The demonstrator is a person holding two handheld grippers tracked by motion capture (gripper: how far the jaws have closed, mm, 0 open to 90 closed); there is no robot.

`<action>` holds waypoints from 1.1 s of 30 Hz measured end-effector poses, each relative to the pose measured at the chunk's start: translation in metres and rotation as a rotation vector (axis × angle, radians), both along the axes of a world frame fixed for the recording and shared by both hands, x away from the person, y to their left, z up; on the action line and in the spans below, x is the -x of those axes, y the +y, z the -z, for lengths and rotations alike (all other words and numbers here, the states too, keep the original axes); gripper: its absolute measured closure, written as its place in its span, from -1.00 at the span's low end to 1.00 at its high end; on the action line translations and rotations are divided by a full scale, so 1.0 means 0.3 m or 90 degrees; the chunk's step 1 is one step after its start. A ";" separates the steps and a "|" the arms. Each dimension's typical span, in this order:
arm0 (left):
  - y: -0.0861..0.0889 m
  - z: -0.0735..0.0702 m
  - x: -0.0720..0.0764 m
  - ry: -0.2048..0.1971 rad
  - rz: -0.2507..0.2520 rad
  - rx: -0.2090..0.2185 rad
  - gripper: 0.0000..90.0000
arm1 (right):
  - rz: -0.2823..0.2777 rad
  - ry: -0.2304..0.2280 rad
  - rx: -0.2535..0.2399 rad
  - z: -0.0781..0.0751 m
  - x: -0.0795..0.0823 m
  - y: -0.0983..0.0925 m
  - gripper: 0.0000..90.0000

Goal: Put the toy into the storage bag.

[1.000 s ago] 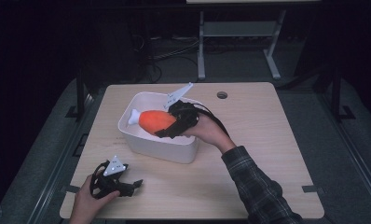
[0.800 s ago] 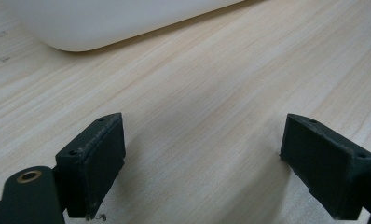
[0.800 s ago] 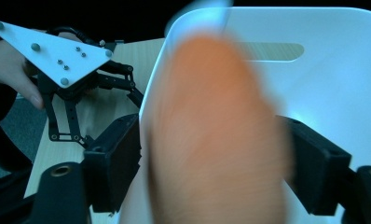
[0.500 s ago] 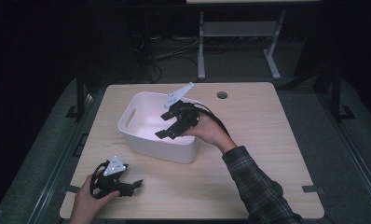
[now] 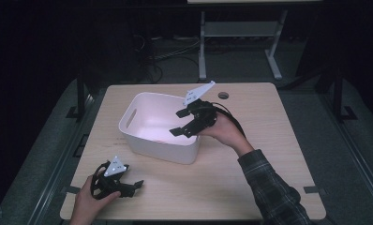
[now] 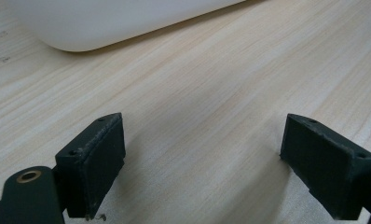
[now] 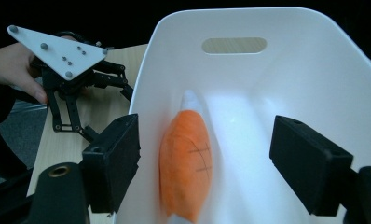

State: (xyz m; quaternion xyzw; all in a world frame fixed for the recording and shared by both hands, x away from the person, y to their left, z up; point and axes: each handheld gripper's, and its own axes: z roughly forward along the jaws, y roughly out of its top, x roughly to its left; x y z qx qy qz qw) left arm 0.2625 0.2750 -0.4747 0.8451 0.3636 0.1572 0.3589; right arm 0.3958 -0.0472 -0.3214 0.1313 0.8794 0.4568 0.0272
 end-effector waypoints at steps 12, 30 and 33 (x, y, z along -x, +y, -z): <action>0.000 0.000 0.000 0.000 0.000 0.000 -0.71 | 0.051 -0.011 -0.030 0.010 0.082 -0.203 -0.48; -0.001 0.000 0.000 0.000 -0.002 0.001 -0.71 | 0.131 0.018 -0.057 0.167 0.204 -0.439 -0.60; 0.000 0.000 0.000 0.000 -0.001 0.000 -0.71 | 0.151 0.017 -0.052 0.204 0.223 -0.463 -0.63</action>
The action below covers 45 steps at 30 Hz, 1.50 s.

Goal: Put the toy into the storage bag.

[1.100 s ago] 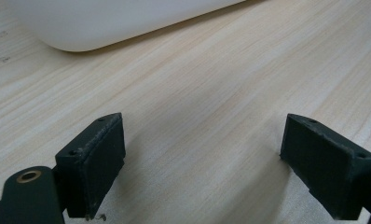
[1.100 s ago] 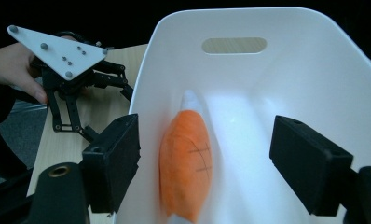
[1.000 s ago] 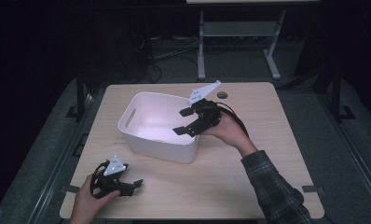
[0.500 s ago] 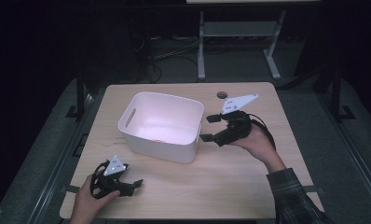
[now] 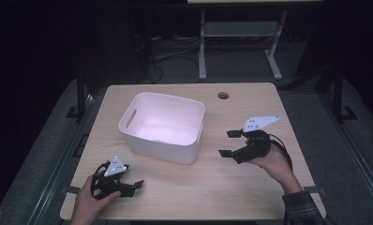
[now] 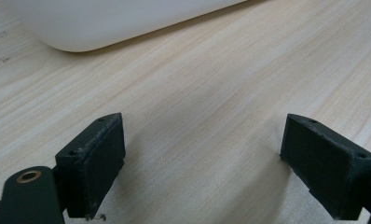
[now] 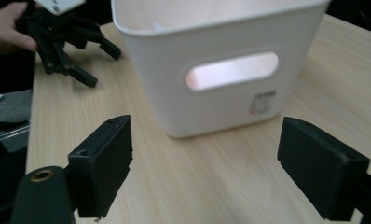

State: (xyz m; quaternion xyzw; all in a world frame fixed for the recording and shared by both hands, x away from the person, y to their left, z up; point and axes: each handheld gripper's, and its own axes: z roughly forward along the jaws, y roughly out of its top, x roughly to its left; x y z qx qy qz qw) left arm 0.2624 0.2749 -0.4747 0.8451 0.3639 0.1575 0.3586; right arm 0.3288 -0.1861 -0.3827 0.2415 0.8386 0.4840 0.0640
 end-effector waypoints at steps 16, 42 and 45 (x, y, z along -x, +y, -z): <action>0.000 0.000 0.001 0.001 0.000 0.000 -0.71 | 0.114 0.033 0.065 0.177 0.099 -0.122 -0.85; 0.000 0.000 0.001 0.001 0.000 0.000 -0.71 | 0.228 0.041 0.157 0.333 0.220 -0.245 -0.96; 0.000 0.000 0.001 0.001 0.000 0.000 -0.71 | 0.231 0.047 0.154 0.333 0.220 -0.250 -0.96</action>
